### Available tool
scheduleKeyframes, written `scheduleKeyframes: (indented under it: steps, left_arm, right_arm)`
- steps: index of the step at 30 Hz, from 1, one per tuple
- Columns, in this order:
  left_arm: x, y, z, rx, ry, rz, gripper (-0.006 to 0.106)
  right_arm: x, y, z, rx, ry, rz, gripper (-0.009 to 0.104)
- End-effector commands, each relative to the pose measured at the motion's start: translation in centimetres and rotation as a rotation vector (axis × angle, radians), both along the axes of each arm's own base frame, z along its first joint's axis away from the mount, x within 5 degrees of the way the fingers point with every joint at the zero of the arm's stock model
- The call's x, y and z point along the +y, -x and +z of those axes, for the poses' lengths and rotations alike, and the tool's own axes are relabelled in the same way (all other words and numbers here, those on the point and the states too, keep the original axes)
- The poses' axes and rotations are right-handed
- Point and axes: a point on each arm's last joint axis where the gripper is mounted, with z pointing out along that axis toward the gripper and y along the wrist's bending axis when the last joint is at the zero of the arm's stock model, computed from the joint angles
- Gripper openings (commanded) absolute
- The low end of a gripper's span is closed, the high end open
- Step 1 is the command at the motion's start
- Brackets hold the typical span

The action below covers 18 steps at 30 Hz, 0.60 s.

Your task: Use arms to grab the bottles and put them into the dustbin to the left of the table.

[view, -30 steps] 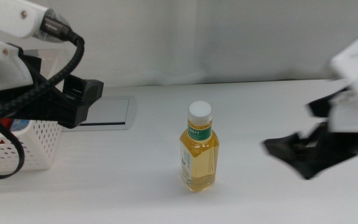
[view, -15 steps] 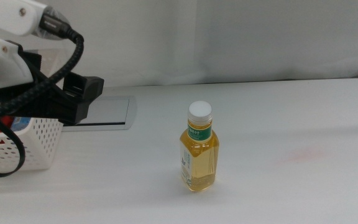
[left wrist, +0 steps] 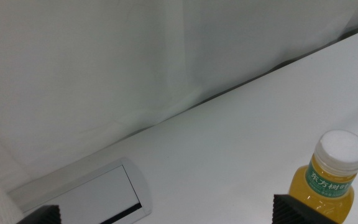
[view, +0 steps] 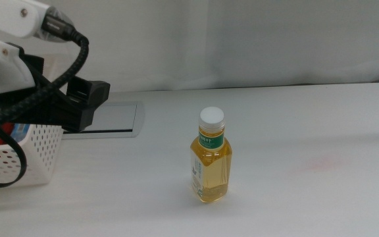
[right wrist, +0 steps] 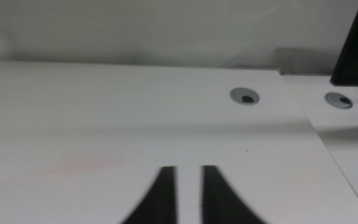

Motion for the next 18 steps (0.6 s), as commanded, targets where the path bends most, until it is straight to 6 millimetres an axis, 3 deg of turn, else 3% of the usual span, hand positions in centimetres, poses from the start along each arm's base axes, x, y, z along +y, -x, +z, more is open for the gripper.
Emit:
scheduleKeyframes:
  steps: [1, 8, 11, 18]
  left_arm:
    - [-0.1, 0.2, 0.1, -0.011, 0.014, -0.01, 0.087]
    - [-0.6, 0.4, -0.6, 0.017, 0.033, -0.051, 0.087]
    - [-1.1, 0.7, -2.6, 0.075, 0.054, -0.11, 0.087]
    - [-1.7, 1.4, -6.7, 0.123, 0.096, -0.182, 0.087]
  right_arm:
    - [0.0, -0.2, -0.1, -0.047, -0.051, -0.013, -0.003]
    - [1.2, -0.9, -2.1, -0.163, -0.111, 0.085, -0.003]
    - [1.7, -1.0, -3.8, -0.158, -0.127, 0.138, -0.003]
    - [1.7, -1.0, -4.3, -0.142, -0.169, 0.131, -0.003]
